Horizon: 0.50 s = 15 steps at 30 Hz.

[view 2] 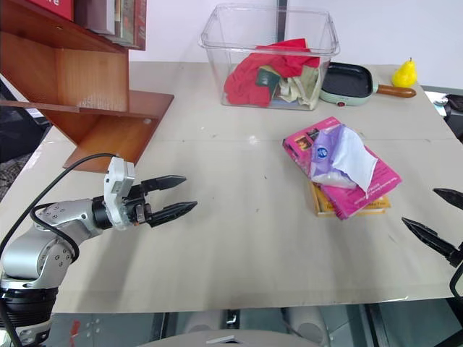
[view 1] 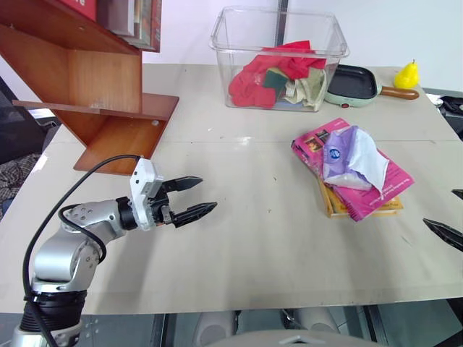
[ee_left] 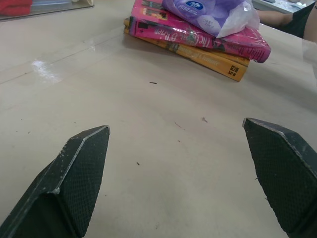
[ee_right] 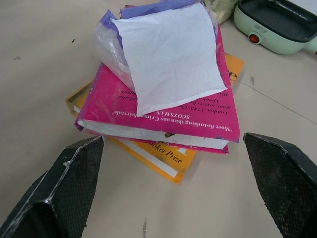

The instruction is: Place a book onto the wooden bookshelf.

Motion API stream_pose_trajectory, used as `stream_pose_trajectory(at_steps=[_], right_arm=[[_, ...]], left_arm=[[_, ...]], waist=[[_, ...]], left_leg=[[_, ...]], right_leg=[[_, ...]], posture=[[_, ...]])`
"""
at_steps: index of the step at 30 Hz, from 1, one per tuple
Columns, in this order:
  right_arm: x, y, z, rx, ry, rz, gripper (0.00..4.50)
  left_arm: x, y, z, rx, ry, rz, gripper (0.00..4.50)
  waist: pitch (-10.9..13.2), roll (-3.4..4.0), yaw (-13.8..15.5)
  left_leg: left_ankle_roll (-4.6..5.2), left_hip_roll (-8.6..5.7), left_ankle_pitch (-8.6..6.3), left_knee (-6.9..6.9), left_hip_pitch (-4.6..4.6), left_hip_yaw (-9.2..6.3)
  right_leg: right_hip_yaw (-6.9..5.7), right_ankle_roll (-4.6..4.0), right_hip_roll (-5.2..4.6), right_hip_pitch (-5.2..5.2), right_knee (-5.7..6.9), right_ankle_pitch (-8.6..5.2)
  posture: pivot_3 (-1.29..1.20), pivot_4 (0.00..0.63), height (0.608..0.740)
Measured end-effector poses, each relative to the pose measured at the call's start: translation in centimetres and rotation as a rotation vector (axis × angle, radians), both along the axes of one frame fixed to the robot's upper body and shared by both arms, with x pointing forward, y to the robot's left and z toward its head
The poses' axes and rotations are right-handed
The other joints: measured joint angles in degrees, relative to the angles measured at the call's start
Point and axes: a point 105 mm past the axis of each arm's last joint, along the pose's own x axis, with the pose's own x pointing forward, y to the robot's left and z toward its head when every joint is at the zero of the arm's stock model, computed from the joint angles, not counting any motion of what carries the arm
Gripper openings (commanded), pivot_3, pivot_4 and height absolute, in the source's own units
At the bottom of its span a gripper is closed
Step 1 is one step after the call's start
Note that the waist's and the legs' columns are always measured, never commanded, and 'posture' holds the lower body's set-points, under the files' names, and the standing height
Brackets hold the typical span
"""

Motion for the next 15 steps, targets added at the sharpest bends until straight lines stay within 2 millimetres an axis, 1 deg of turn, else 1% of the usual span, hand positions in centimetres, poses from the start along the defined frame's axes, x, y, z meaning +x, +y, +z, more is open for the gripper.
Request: stream_pose_trajectory(at_steps=[2, 3, 4, 5, 6, 7, 8, 9, 10, 12, 14, 15], right_arm=[[0.1, 0.0, 0.0, 0.000, -0.008, -0.011, 4.50], [0.7, 0.4, 0.4, 0.017, -0.067, -0.049, 4.50], [1.7, 1.7, 1.0, 0.029, -0.126, -0.051, 4.50], [3.1, 4.0, 2.2, -0.009, -0.200, -0.049, 4.50], [3.6, 4.7, 2.8, -0.023, -0.235, -0.049, 4.50], [4.5, 5.7, 4.1, -0.042, -0.299, -0.075, 4.50], [4.8, 5.9, 4.7, -0.052, -0.326, -0.099, 4.50], [5.3, 6.0, 5.4, -0.040, -0.341, -0.113, 4.50], [5.7, 6.2, 5.5, -0.018, -0.324, -0.120, 4.50], [6.2, 6.5, 5.3, -0.002, -0.287, -0.116, 4.50], [6.4, 6.7, 4.7, 0.024, -0.242, -0.129, 4.50], [6.5, 6.8, 4.4, 0.037, -0.224, -0.138, 4.50]], left_arm=[[0.1, -0.1, 0.1, -0.003, 0.000, 0.003, 4.45], [0.9, -0.7, 0.9, -0.035, -0.025, 0.008, 4.45], [1.9, -1.7, 2.5, -0.087, -0.077, -0.001, 4.45], [2.9, -3.4, 4.9, -0.154, -0.155, -0.029, 4.45], [3.1, -4.0, 5.9, -0.173, -0.185, -0.043, 4.45], [3.4, -4.8, 7.3, -0.203, -0.222, -0.059, 4.45], [3.5, -5.4, 7.9, -0.218, -0.237, -0.070, 4.45], [3.5, -5.7, 8.1, -0.225, -0.237, -0.077, 4.45], [3.5, -5.9, 8.1, -0.228, -0.230, -0.087, 4.45], [2.9, -6.6, 7.9, -0.230, -0.221, -0.142, 4.45], [1.1, -7.0, 7.5, -0.198, -0.226, -0.242, 4.45], [0.5, -7.0, 7.2, -0.181, -0.223, -0.273, 4.45]], waist=[[0.00, -0.01, 0.02], [0.01, -0.06, 0.20], [0.04, -0.04, 0.38], [0.07, 0.03, 0.46], [0.05, 0.02, 0.43], [0.00, 0.01, 0.34], [-0.06, 0.01, 0.28], [-0.11, 0.02, 0.12], [-0.11, 0.01, -0.14], [-0.11, 0.01, -0.12], [-0.11, 0.02, -0.19], [-0.11, 0.03, -0.12]], left_leg=[[0.00, 0.00, 0.00, 0.00, -0.02, 0.00], [0.00, 0.00, 0.00, 0.09, -0.07, -0.11], [0.00, 0.00, 0.01, 0.20, -0.12, -0.18], [0.01, -0.03, 0.02, 0.21, -0.13, -0.15], [0.00, -0.08, 0.03, 0.22, -0.10, -0.11], [-0.01, -0.10, 0.04, 0.24, 0.00, -0.11], [-0.01, -0.11, 0.04, 0.25, 0.02, -0.09], [0.00, -0.11, 0.04, 0.25, 0.05, -0.08], [0.00, -0.10, 0.03, 0.23, 0.03, -0.08], [0.00, -0.11, 0.03, 0.13, -0.10, -0.12], [0.00, -0.10, 0.02, 0.01, -0.12, -0.13], [0.01, -0.10, 0.01, -0.02, -0.13, -0.14]], right_leg=[[0.01, 0.00, 0.00, -0.01, -0.02, 0.00], [-0.08, 0.02, 0.04, 0.01, -0.01, 0.00], [-0.14, 0.20, 0.06, 0.00, 0.00, -0.05], [-0.08, 0.27, 0.04, 0.00, 0.01, 0.05], [0.00, 0.31, 0.04, 0.02, 0.02, 0.13], [0.03, 0.30, 0.05, 0.11, 0.02, 0.15], [0.07, 0.31, 0.06, 0.12, 0.01, 0.15], [0.10, 0.19, 0.08, 0.15, 0.00, 0.20], [0.12, 0.08, 0.09, 0.15, -0.04, 0.26], [0.12, 0.14, 0.12, 0.06, -0.09, 0.23], [0.13, 0.25, 0.13, -0.01, -0.09, 0.19], [0.12, 0.31, 0.13, -0.03, -0.09, 0.20]], posture=[[0.00, 0.150, 0.740], [0.00, 0.150, 0.740], [0.00, 0.150, 0.740], [0.00, 0.150, 0.740], [0.00, 0.150, 0.740], [0.00, 0.150, 0.740], [0.00, 0.150, 0.740], [0.00, 0.150, 0.740], [0.00, 0.150, 0.740], [0.00, 0.150, 0.740], [0.00, 0.150, 0.740], [0.00, 0.150, 0.740]])
